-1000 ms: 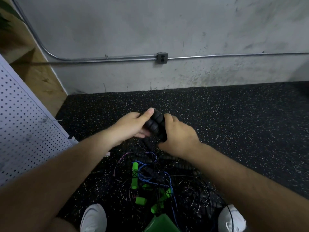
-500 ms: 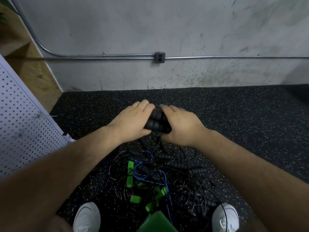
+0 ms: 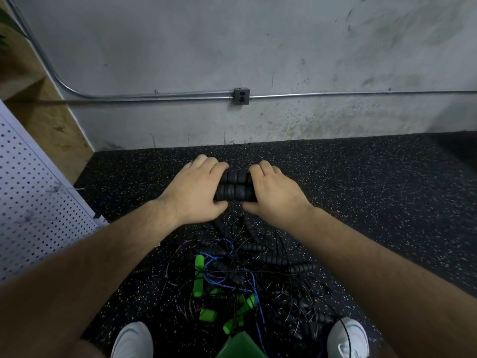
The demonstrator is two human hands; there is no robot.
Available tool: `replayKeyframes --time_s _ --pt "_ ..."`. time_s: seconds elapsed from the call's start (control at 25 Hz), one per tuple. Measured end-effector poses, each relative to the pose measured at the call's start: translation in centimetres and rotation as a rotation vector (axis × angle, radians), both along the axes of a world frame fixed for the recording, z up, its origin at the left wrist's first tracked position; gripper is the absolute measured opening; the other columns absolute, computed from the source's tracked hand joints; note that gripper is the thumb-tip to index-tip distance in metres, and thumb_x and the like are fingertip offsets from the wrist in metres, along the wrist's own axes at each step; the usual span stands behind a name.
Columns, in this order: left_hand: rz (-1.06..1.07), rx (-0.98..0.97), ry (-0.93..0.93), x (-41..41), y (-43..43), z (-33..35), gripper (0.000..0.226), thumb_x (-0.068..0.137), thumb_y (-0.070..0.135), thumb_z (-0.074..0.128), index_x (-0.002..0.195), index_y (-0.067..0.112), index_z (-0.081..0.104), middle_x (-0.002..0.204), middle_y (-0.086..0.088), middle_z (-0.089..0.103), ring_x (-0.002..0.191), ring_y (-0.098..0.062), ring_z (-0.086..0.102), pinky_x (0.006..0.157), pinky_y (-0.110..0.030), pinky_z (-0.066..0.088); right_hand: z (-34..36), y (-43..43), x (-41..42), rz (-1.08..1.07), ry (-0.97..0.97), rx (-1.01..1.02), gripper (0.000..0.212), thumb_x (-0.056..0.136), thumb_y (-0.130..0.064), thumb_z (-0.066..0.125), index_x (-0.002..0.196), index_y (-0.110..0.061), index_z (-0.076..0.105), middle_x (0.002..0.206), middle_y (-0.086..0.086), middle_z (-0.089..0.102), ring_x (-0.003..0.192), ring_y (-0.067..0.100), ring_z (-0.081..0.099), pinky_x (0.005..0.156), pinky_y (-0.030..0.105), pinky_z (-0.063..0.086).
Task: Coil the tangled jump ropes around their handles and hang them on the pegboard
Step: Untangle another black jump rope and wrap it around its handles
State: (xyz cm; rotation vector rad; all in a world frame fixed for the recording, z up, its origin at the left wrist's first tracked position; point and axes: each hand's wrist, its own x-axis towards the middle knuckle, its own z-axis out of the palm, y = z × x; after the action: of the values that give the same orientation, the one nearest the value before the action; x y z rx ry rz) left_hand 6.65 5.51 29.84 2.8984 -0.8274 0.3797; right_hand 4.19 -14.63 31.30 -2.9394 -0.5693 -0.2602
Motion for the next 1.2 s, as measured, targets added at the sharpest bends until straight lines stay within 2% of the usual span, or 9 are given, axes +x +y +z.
replayKeyframes --time_s 0.12,0.28,0.44,0.56,0.68,0.84,1.04,1.12,1.2 --pt "-0.108 0.000 -0.045 -0.2 0.0 -0.1 0.085 0.084 0.053 0.052 0.157 0.019 0.025 0.133 0.001 0.051 0.118 -0.020 0.049 0.105 -0.040 0.044 0.0 0.0 -0.2 0.021 0.000 0.064 0.063 0.085 -0.036 0.073 0.132 -0.008 0.042 0.128 0.008 0.044 0.117 0.026 0.047 0.095 0.037 0.047" --pt "-0.201 0.036 -0.035 0.2 1.1 0.1 0.092 0.085 0.084 0.026 0.159 0.038 -0.004 0.121 0.002 0.049 0.109 -0.018 0.051 0.084 -0.036 0.055 -0.4 0.3 -0.8 0.057 -0.046 0.256 0.063 0.082 -0.031 0.077 0.132 -0.006 0.048 0.123 0.008 0.047 0.111 0.024 0.050 0.095 0.034 0.046" --pt "-0.201 0.045 -0.119 0.7 1.6 0.2 0.082 0.089 0.082 0.022 0.158 0.043 -0.002 0.115 -0.001 0.050 0.102 -0.020 0.054 0.070 -0.041 0.059 -1.3 0.5 -1.0 -0.059 0.066 0.749 0.083 0.074 -0.026 0.086 0.138 -0.016 0.035 0.126 -0.001 0.044 0.107 0.009 0.052 0.088 0.016 0.048" --pt "-0.148 0.090 -0.162 1.2 2.3 0.5 0.079 0.091 0.078 0.019 0.158 0.041 0.000 0.114 -0.004 0.050 0.101 -0.021 0.054 0.065 -0.038 0.058 -3.4 1.9 -1.5 -0.243 0.296 1.073 0.080 0.075 -0.028 0.087 0.132 -0.022 0.031 0.124 -0.002 0.051 0.109 0.012 0.058 0.091 0.024 0.053" --pt "-0.089 0.100 -0.117 1.4 2.8 0.5 0.081 0.088 0.078 0.020 0.158 0.044 -0.002 0.116 -0.003 0.048 0.104 -0.018 0.051 0.069 -0.033 0.053 -5.5 5.1 -1.8 -0.187 0.609 0.890 0.074 0.084 -0.036 0.079 0.143 -0.016 0.039 0.135 -0.001 0.052 0.114 0.013 0.056 0.089 0.026 0.049" --pt "-0.067 -0.076 0.072 1.4 2.8 0.6 0.085 0.084 0.081 0.026 0.158 0.045 0.005 0.110 0.001 0.047 0.098 -0.015 0.049 0.078 -0.032 0.046 -6.7 10.4 -1.6 0.075 0.692 0.874 0.076 0.088 -0.034 0.076 0.150 -0.013 0.038 0.151 0.002 0.044 0.132 0.011 0.043 0.099 0.022 0.036" --pt "-0.045 -0.303 0.147 1.3 3.7 0.4 0.083 0.086 0.078 0.039 0.158 0.044 0.016 0.109 0.003 0.051 0.098 -0.012 0.052 0.089 -0.032 0.048 -7.6 15.8 -0.2 0.151 0.618 1.042 0.035 0.093 -0.027 0.069 0.124 -0.012 0.065 0.124 0.003 0.069 0.117 0.010 0.060 0.100 0.028 0.047" --pt "-0.036 -0.318 0.132 1.3 4.6 0.5 0.081 0.086 0.079 0.039 0.157 0.047 0.015 0.112 0.002 0.053 0.101 -0.013 0.054 0.091 -0.033 0.048 -7.6 15.9 0.5 0.120 0.667 1.064 0.017 0.098 -0.021 0.058 0.098 -0.009 0.070 0.096 0.007 0.074 0.091 0.015 0.068 0.090 0.032 0.051" --pt "-0.022 -0.324 0.119 1.2 5.6 0.8 0.080 0.086 0.078 0.040 0.157 0.047 0.016 0.111 0.001 0.054 0.099 -0.014 0.054 0.090 -0.033 0.048 -7.3 14.9 0.5 0.135 0.820 1.101 0.023 0.102 -0.024 0.055 0.090 -0.007 0.065 0.068 0.005 0.062 0.063 0.016 0.060 0.073 0.033 0.052"
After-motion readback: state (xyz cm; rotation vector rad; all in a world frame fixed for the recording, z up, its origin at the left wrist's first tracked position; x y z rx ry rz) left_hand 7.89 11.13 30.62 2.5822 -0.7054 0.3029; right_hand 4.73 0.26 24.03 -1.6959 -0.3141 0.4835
